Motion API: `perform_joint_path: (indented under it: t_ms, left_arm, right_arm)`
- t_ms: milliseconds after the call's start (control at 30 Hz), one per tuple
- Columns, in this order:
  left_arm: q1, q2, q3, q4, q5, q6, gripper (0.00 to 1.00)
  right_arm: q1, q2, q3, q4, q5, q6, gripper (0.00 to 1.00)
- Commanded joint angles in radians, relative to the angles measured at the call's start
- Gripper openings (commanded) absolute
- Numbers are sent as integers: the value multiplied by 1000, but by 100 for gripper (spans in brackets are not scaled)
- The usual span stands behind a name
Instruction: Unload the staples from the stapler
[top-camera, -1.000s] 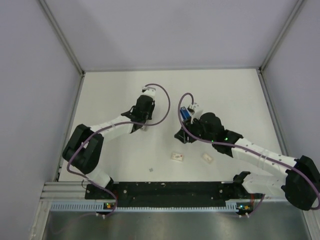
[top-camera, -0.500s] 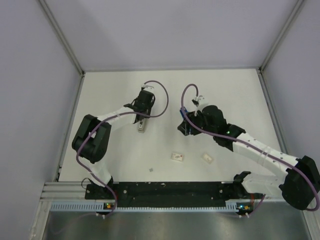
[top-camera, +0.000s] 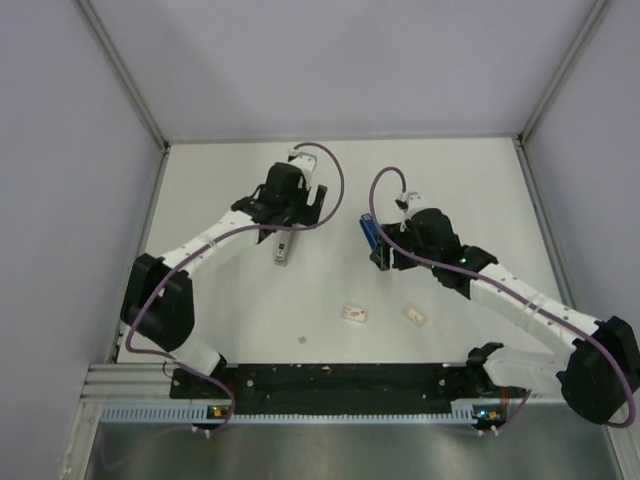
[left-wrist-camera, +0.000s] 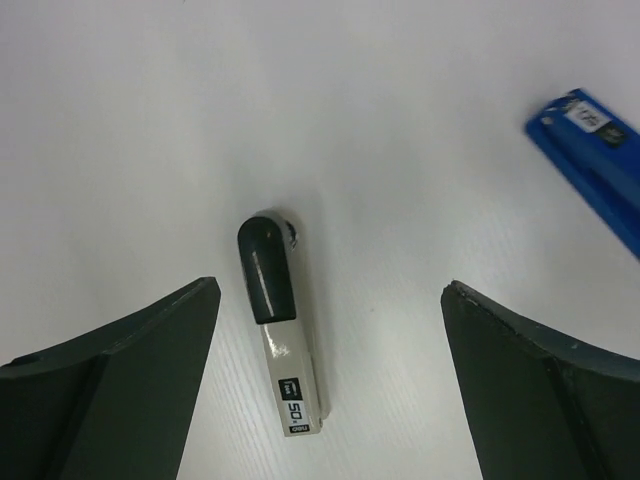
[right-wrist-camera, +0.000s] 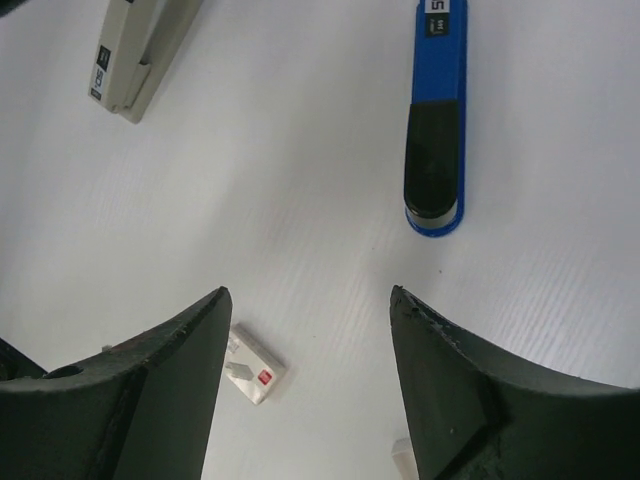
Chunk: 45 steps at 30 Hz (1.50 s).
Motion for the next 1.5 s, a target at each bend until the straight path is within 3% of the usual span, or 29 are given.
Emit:
perform_joint_path:
  t_ms: [0,367,567,767,933,1467]
  left_arm:
    - [-34,-78,37,89,249,181,98]
    - [-46,22,71,176,773,545,97]
    - [-95,97,84,236,898,741,98]
    - [-123,212,170,132,1045,945,98]
    - [-130,249,167,132,1076,1078,98]
    - [-161,574,676,-469,1018,1364,98]
  right_arm:
    - [-47,-105,61,-83,15,-33,65]
    - [-57,-367,125,-340,-148,-57,70]
    - [-57,-439,130,-390,-189,-46,71]
    - [-57,-476,128,-412,-232,-42,71]
    - [-57,-519,124,-432,-245,-46,72]
    - [-57,-548,97,-432,-289,-57,72]
